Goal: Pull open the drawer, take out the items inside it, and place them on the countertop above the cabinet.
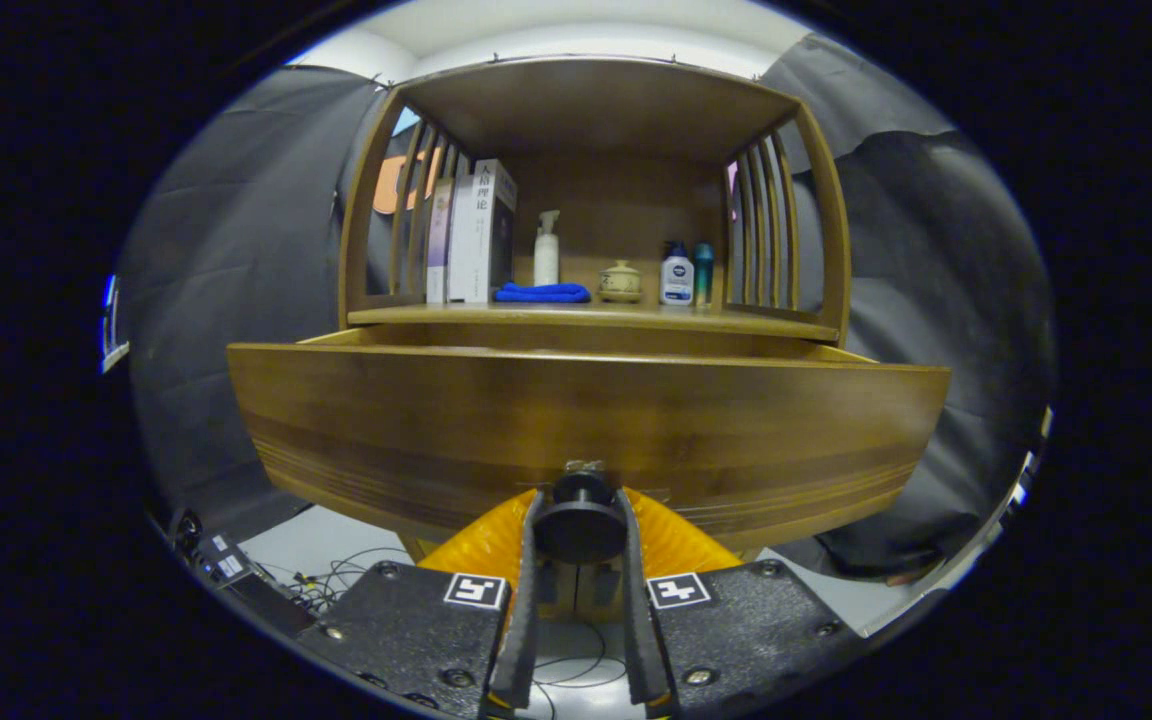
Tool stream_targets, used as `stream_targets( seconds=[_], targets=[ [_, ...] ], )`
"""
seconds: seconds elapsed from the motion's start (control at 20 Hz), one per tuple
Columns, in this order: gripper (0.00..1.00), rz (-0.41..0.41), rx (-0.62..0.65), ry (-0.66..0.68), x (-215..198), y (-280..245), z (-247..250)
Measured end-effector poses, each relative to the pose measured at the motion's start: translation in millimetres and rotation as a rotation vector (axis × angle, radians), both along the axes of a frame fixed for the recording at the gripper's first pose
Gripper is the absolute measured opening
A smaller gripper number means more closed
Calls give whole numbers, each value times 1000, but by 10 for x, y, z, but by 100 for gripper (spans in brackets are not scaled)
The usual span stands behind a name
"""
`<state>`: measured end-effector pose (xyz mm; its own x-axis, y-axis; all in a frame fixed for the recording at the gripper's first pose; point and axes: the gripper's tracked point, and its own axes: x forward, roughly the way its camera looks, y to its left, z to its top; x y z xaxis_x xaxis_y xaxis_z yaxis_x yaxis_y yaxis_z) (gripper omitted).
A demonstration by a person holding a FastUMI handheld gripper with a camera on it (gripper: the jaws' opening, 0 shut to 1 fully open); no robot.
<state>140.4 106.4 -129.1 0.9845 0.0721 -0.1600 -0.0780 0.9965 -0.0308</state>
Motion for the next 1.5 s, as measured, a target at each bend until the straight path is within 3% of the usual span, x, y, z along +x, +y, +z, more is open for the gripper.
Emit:
stream_targets(
  seconds=[0.35, 0.85, 1.1, 1.35, 1.5],
  targets=[
    [38, 13, -13, 12, -247, 60, -103],
    [41, 8, -22, -3, -261, 38, -112],
    [100, -1, 15, -51, -427, -166, 227],
    [100, -66, 58, -156, -447, -571, 1017],
    [100, -54, 82, -200, -298, -672, 1563]
  ],
)
